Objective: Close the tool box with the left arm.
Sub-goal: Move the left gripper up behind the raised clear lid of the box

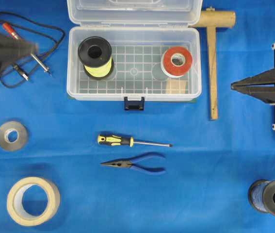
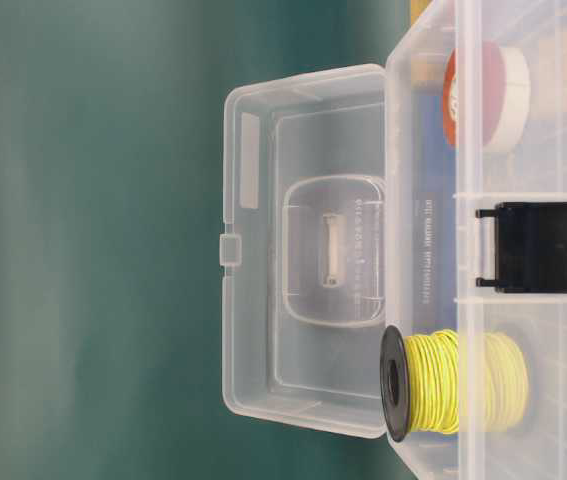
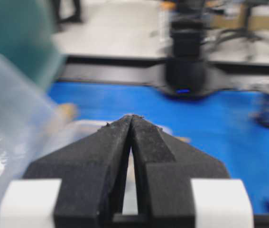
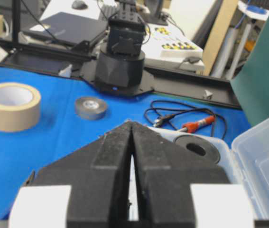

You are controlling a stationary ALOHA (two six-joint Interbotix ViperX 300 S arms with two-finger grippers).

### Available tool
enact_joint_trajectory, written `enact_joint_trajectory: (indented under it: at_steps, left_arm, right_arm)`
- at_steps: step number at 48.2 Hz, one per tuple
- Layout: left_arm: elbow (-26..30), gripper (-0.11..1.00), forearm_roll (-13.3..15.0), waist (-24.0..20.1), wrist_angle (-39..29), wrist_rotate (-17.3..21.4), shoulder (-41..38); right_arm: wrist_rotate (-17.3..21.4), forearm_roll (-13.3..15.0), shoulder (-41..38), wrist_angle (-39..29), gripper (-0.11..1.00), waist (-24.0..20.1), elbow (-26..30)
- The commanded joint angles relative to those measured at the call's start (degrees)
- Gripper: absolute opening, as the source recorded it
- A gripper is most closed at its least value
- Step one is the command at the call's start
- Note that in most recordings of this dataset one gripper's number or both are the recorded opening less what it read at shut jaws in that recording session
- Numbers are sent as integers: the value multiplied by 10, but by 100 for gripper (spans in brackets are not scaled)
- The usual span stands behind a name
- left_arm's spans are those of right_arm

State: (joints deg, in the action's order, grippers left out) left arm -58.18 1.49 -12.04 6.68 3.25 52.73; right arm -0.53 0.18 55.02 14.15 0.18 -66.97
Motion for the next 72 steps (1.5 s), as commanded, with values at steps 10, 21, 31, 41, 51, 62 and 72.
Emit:
enact_joint_trajectory:
  at_steps: [10,21,31,41,51,62,72]
  left_arm:
    - [88,4,0,-104,-52,26,-67]
    - [161,64,0,-152,-74,91,-161]
    - [258,89,-4,-200,-149,98,-270]
    - [364,90,-9,-231,-236,99,-378]
    - [442,90,-17,-261,-284,107,-460]
    - [463,90,0,-265,-296,173,-513]
    - [460,90,0,-265,-298,184,-534]
  right_arm:
    - [1,1,-4,-5,0,0,16]
    - [1,1,-4,-16,0,1,16]
    - [1,1,-11,-22,0,1,14]
    - [1,1,-25,-22,0,3,11]
    - [1,1,-32,-22,0,4,10]
    - [1,1,-40,-22,0,7,9]
    - [1,1,-41,-22,0,13,9]
